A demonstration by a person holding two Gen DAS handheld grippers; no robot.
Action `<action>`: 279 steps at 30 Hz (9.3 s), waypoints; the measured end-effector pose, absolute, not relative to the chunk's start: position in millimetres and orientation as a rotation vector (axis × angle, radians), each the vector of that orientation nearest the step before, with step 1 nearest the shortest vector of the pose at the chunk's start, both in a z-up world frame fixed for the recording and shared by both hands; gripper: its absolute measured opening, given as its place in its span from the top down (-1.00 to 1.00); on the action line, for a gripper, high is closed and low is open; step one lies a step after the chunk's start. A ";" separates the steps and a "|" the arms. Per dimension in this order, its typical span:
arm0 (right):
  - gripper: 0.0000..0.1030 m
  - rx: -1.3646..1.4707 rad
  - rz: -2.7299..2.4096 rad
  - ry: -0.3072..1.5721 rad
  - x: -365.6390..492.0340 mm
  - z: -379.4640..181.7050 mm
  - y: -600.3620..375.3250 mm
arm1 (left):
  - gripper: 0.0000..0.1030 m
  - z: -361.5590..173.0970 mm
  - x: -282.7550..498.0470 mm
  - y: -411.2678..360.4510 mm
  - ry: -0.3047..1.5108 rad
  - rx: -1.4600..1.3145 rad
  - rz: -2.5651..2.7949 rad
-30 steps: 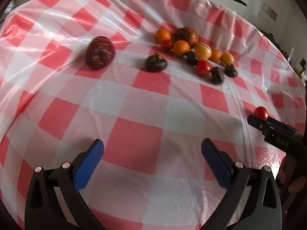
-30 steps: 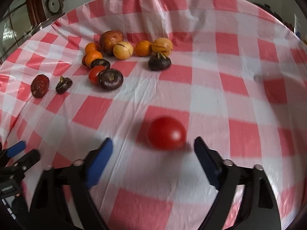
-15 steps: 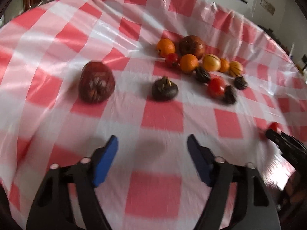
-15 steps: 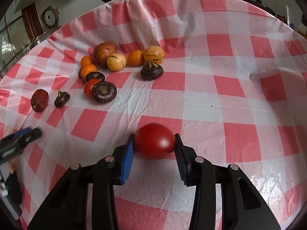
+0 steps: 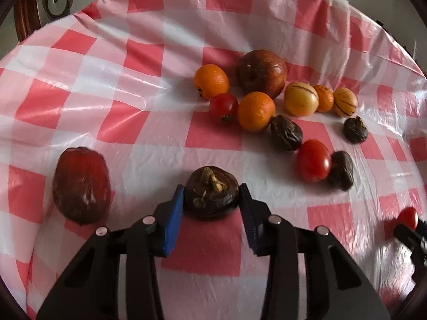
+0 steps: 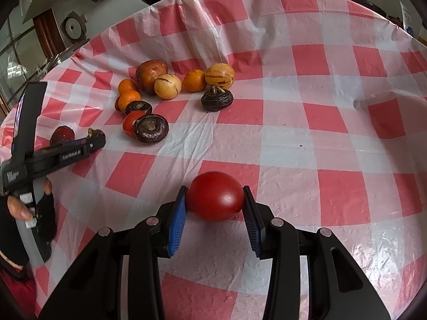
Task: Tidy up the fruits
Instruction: 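Carry the tomato and mangosteen in both tools over the white box, then open the left tool to drop the mangosteen while the right tool drops the tomato, then swing both open tools back over the fruits on the table, then grasp a dark mangosteen with the right tool while the left tool grasps another mangosteen, then carry both mangosteens in the tools over the white box, then open the right tool to drop its mangosteen while the left tool releases its mangosteen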
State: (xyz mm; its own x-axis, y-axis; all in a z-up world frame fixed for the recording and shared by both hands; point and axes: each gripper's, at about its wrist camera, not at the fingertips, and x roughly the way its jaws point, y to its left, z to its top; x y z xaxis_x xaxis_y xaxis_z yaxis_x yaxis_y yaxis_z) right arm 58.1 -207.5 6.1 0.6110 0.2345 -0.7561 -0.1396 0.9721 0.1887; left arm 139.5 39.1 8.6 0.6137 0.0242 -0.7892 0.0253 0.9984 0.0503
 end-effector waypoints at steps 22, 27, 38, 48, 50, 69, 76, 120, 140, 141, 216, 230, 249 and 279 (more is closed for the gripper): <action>0.22 0.038 0.466 0.836 -47.3 45.4 -102.3 | 0.21 40.3 -107.9 125.7 0.794 -0.039 0.198; 0.22 -0.019 0.559 0.843 -92.0 47.8 -59.1 | 0.21 38.1 -155.8 161.2 0.793 -0.053 0.254; 0.22 -0.208 0.717 0.790 -163.5 58.3 18.9 | 0.21 24.9 -238.6 224.8 0.791 -0.110 0.388; 0.22 -0.396 0.964 0.703 -239.8 60.6 95.6 | 0.20 2.0 -308.8 280.8 0.828 -0.172 0.542; 0.21 -0.427 1.016 0.686 -254.0 58.9 106.9 | 0.20 -5.3 -319.8 292.1 0.843 -0.188 0.565; 0.21 -0.830 1.212 1.004 -313.1 -89.6 213.3 | 0.20 -129.0 -361.6 363.3 1.144 -0.382 0.734; 0.21 -0.914 1.174 1.165 -304.7 -130.7 239.0 | 0.20 -154.0 -357.5 375.0 1.267 -0.430 0.740; -0.91 -0.045 0.485 0.554 -51.9 97.2 -145.9 | -0.97 74.4 -63.9 110.8 0.657 -0.179 0.138; -0.16 -0.021 0.211 0.899 187.3 14.5 -182.6 | -0.96 31.1 50.5 27.5 0.679 -0.218 -0.133; -0.10 -0.025 0.211 0.920 192.1 10.9 -182.0 | -0.94 31.5 50.6 24.3 0.680 -0.204 -0.143; 0.16 0.070 0.314 0.752 8.0 41.8 -136.6 | 0.24 45.0 -38.4 62.1 0.600 -0.229 0.031; 0.16 -0.121 0.289 0.678 -49.3 55.4 -105.3 | 0.23 41.3 -116.0 91.0 0.626 -0.194 0.046; 0.16 -0.347 0.457 0.665 -129.5 51.4 -16.4 | 0.23 30.3 -201.6 165.2 0.637 -0.219 0.160; 0.16 -0.933 1.115 0.758 -341.0 -61.2 188.8 | 0.29 -87.5 -370.2 327.2 0.896 -0.475 0.594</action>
